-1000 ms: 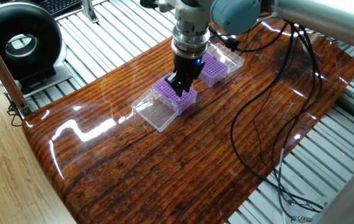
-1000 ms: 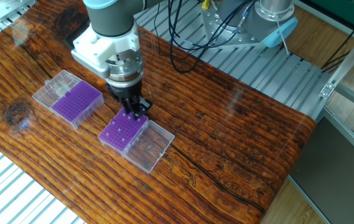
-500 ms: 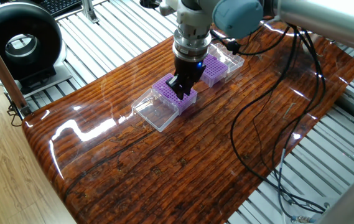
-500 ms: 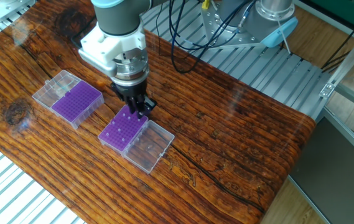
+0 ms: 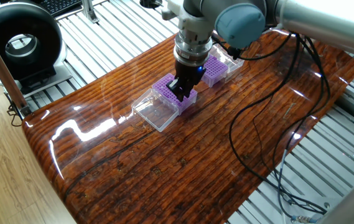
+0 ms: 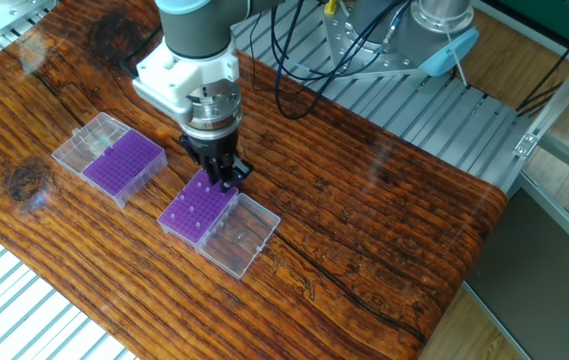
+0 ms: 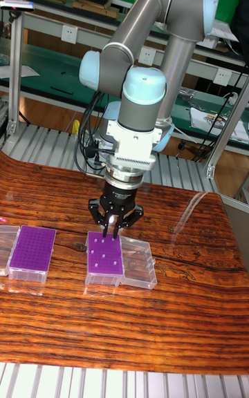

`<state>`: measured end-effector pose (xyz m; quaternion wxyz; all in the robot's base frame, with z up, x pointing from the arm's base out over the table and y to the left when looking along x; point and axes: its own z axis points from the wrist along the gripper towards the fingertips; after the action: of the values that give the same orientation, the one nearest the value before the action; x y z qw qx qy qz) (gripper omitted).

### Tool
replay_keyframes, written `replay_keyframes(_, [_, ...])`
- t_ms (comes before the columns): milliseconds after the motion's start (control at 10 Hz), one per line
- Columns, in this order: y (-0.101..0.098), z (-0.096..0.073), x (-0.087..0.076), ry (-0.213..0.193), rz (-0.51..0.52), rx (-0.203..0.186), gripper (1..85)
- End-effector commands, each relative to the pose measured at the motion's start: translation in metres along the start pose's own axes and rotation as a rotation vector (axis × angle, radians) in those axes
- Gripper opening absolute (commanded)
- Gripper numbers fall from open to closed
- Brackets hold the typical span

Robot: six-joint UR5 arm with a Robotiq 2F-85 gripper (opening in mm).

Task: Transfer all small pipette tips from one holder to another

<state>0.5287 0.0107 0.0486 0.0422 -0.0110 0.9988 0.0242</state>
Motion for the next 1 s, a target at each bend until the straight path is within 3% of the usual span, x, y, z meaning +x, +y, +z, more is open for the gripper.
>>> replay_keyframes(0, [0.0035, 0.0011, 0.0012, -0.009, 0.014, -0.005, 28.0])
replay_keyframes(900, [0.0099, 0.0022, 0.0034, -0.014, 0.020, 0.007, 27.3])
